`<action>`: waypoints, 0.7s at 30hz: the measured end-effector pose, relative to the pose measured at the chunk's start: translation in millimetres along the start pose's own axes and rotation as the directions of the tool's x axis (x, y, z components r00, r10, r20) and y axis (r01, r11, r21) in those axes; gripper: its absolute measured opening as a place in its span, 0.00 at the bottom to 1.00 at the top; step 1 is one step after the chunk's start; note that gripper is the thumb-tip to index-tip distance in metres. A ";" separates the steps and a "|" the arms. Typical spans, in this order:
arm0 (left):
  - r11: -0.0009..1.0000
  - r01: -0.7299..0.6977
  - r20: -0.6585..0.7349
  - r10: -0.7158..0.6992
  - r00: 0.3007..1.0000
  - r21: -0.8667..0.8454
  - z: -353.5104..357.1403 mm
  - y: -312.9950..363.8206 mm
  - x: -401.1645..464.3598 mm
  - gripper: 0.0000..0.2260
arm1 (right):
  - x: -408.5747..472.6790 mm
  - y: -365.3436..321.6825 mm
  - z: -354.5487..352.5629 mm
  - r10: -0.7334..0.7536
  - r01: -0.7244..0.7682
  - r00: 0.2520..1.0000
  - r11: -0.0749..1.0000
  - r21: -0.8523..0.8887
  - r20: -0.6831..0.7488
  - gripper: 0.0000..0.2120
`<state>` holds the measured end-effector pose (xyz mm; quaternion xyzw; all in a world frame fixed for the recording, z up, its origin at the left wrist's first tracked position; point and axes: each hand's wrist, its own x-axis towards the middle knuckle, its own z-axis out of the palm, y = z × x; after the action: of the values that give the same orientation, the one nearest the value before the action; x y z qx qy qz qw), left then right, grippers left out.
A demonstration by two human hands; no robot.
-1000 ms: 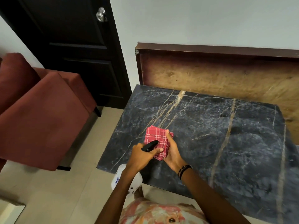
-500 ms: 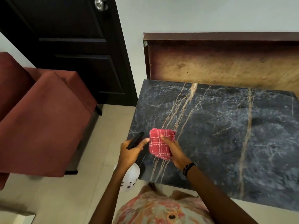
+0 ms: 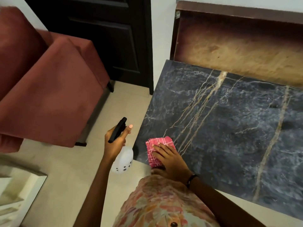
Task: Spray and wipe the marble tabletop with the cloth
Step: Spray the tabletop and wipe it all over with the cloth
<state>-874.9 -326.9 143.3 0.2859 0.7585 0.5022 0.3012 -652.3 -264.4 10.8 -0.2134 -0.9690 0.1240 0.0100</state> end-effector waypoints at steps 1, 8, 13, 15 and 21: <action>1.000 0.011 -0.001 -0.011 1.000 0.000 -3.4 -3.9 2.1 0.05 | 5.3 1.6 -2.3 0.014 -0.013 1.000 0.999 0.037 -0.005 0.34; 0.999 0.046 -0.021 -0.046 0.999 0.014 -9.9 -13.1 9.5 0.09 | 31.7 10.0 0.2 0.062 -0.064 0.997 0.997 0.043 0.051 0.34; 0.999 0.029 -0.026 -0.028 0.999 0.039 -9.5 -14.1 11.4 0.11 | 99.3 24.9 -5.0 0.108 -0.113 0.990 0.992 0.051 0.095 0.36; 0.999 0.028 -0.032 -0.026 0.999 0.046 -8.4 -14.8 12.1 0.10 | 119.7 20.4 -3.5 0.097 -0.102 0.989 0.994 0.041 0.109 0.37; 0.999 0.039 -0.042 -0.038 0.998 0.033 -3.7 -16.7 20.2 0.11 | 64.0 -14.0 27.8 -0.115 0.109 0.993 0.987 0.119 0.040 0.34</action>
<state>-893.0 -319.7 125.4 0.2660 0.7784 0.4890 0.2902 -718.3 -256.6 -14.8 -0.1546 -0.9706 0.1844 0.0065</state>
